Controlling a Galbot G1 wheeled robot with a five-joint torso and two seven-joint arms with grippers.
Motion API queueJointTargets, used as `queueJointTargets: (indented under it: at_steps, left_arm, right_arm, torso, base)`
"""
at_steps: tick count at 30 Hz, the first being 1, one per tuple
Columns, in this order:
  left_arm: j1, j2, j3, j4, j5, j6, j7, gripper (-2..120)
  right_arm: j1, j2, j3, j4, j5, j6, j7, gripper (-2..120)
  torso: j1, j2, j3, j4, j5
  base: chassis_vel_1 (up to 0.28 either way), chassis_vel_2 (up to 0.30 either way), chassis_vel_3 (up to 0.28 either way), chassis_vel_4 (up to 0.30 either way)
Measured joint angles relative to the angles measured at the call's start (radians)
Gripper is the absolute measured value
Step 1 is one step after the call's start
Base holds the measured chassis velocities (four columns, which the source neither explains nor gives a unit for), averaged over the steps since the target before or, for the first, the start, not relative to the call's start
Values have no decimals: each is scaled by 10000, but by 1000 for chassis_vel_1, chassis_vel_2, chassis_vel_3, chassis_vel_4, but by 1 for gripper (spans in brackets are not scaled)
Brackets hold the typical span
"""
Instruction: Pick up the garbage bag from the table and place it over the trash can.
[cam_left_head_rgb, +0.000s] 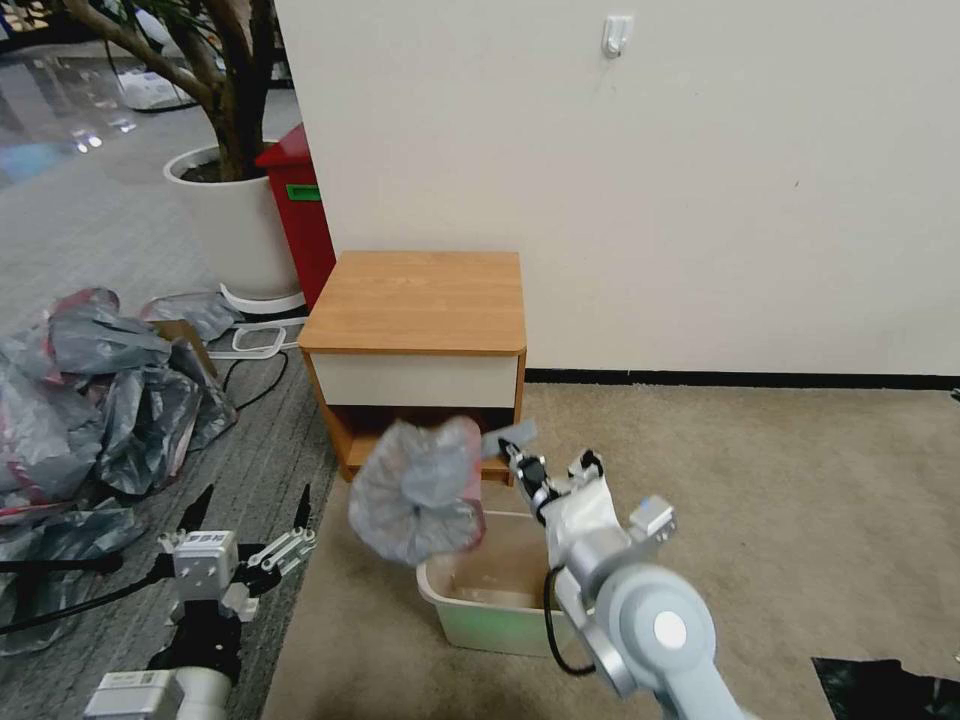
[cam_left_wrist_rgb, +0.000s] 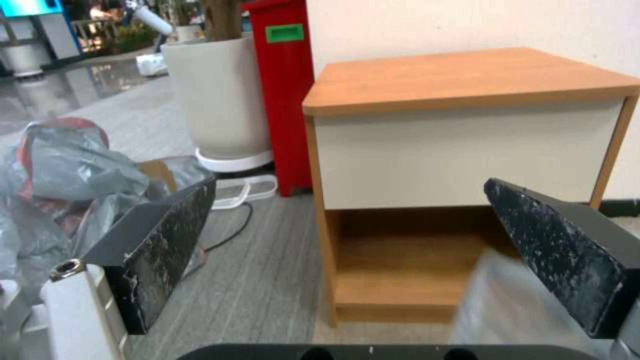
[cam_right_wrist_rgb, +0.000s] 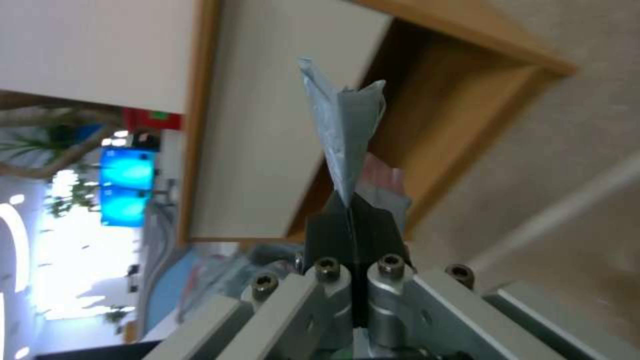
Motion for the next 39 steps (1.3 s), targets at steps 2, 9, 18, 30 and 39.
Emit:
queueJointTargets:
  at_steps: [2, 9, 18, 30, 39]
  left_arm:
    - [-47, 18, 0, 0, -64, 15, -4, 100]
    - [-117, 43, 29, 0, -144, 77, -10, 100]
    - [-150, 115, 63, 0, -273, 214, -16, 100]
    - [-222, 211, 198, 0, -321, 430, 96, 100]
    - [-533, 712, 620, 0, -653, 1366, 387, 100]
  right_arm:
    - [-533, -76, 106, 222, -134, 0, 141, 0]
    - [-1516, -4, 176, 523, -620, 81, 310, 0]
    - [-2123, -72, 324, 682, -815, -112, 718, 15]
    - [-2561, -386, 646, 1427, -848, -19, 1543, 58]
    - [-2709, -290, 945, 1727, -1332, 21, 1546, 91]
  torso:
    - [0, 0, 0, 0, 0]
    - [0, 0, 0, 0, 0]
    - [0, 0, 0, 0, 1]
    - [0, -1, 0, 0, 1]
    - [0, -1, 1, 1, 1]
  base:
    - [0, 0, 0, 0]
    - [0, 0, 0, 0]
    - [0, 0, 0, 0]
    - [0, 0, 0, 0]
    - [0, 0, 0, 0]
